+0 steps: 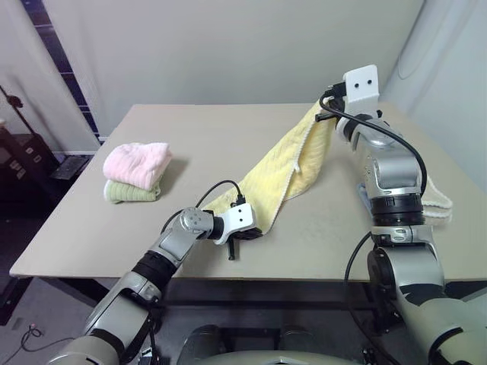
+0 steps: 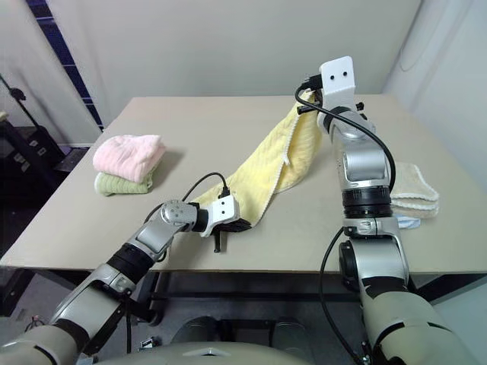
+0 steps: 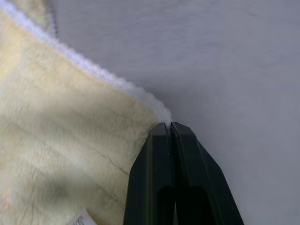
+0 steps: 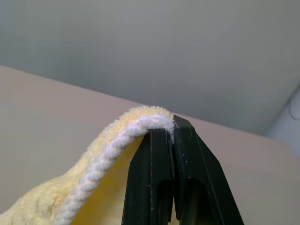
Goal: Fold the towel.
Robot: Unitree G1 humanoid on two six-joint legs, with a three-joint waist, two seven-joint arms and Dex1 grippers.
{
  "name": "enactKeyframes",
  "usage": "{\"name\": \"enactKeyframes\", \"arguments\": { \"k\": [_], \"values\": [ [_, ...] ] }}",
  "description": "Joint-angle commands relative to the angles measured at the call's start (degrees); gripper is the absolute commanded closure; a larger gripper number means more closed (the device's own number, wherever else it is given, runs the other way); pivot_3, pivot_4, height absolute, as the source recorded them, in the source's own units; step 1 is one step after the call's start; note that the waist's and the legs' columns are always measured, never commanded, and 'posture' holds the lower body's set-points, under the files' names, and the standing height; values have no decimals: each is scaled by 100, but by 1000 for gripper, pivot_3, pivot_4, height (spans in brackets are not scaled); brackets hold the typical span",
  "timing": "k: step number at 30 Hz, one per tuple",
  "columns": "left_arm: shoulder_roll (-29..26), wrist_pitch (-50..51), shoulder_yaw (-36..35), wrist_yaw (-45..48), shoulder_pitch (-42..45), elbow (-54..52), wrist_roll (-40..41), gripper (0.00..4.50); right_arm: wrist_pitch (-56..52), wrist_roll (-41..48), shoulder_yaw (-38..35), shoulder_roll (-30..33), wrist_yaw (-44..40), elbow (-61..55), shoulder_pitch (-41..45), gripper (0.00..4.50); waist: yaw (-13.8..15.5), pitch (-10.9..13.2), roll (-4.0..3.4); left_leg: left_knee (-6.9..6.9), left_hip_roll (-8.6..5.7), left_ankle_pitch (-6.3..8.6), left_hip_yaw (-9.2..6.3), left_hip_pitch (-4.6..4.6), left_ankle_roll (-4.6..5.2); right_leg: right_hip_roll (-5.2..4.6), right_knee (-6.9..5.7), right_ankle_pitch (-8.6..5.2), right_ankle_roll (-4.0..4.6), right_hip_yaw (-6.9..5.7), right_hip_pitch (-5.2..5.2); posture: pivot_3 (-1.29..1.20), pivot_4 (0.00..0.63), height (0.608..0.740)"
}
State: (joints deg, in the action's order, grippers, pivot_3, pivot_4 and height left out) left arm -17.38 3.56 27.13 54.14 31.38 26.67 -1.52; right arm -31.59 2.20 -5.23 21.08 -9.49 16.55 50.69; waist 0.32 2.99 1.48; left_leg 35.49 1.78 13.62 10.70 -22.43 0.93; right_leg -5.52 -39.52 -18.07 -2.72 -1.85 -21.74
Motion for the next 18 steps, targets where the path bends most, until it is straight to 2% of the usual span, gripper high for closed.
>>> {"name": "enactKeyframes", "arguments": {
  "k": [1, 2, 3, 5, 6, 7, 8, 14, 18],
  "values": [
    [-119, 527, -389, -172, -8, 335, 18, 4472, 78, 26, -64, -14, 38, -291, 105, 4500, 8, -31, -211, 285, 2, -9, -341, 35, -16, 1, 10, 22, 37, -104, -49, 0, 0, 740],
    [-84, 715, -612, -75, -7, 153, 303, 4472, 76, 39, -69, -18, 38, -321, 92, 4500, -59, 10, -218, 330, -1, 190, -578, 149, -203, -17, 19, 26, 38, -216, -52, 0, 0, 740],
    [-60, 887, -834, 29, -10, -48, 587, 4472, 68, 48, -74, -19, 41, -347, 81, 4500, -148, 26, -231, 309, -15, 196, -637, 122, -189, 11, 42, 29, 34, -225, -85, 0, 0, 740],
    [-96, 1329, -1269, 190, 39, -372, 1092, 4472, 65, 68, -118, -7, 64, -375, 36, 4500, -244, 45, -223, 252, -9, 193, -680, 98, -181, 63, 150, 76, -8, -244, -35, 0, 0, 740],
    [-155, 1410, -1481, 195, 100, -432, 1245, 4472, 59, 82, -161, 6, 78, -385, 0, 4500, -289, 47, -214, 250, -6, 177, -698, 74, -155, 61, 197, 128, -23, -275, -43, 0, 0, 740],
    [-226, 1510, -1655, 214, 155, -480, 1368, 4472, 49, 96, -202, 17, 86, -401, -35, 4500, -305, 50, -208, 264, -11, 148, -702, 37, -110, 60, 252, 289, -44, -290, -60, 0, 0, 740],
    [-313, 1641, -1861, 306, 216, -533, 1565, 4472, 52, 102, -237, 31, 85, -424, -85, 4500, -305, 51, -206, 277, -23, 147, -700, 13, -107, 54, 257, 356, -59, -290, -86, 0, 0, 740],
    [-979, 2544, -2856, 979, 590, -614, 2610, 4472, 90, 67, -360, 180, 90, -449, -331, 4500, -262, 60, -190, 252, -24, 144, -692, -115, -101, 73, 241, 374, -62, -277, -237, 0, 0, 740],
    [-1131, 2685, -3456, 797, 1089, 24, 2897, 4472, 108, 81, -413, 297, 64, -431, -471, 4500, -252, 61, -188, 235, -24, 145, -689, -134, -99, 79, 245, 367, -74, -272, -262, 0, 0, 740]
  ]
}}
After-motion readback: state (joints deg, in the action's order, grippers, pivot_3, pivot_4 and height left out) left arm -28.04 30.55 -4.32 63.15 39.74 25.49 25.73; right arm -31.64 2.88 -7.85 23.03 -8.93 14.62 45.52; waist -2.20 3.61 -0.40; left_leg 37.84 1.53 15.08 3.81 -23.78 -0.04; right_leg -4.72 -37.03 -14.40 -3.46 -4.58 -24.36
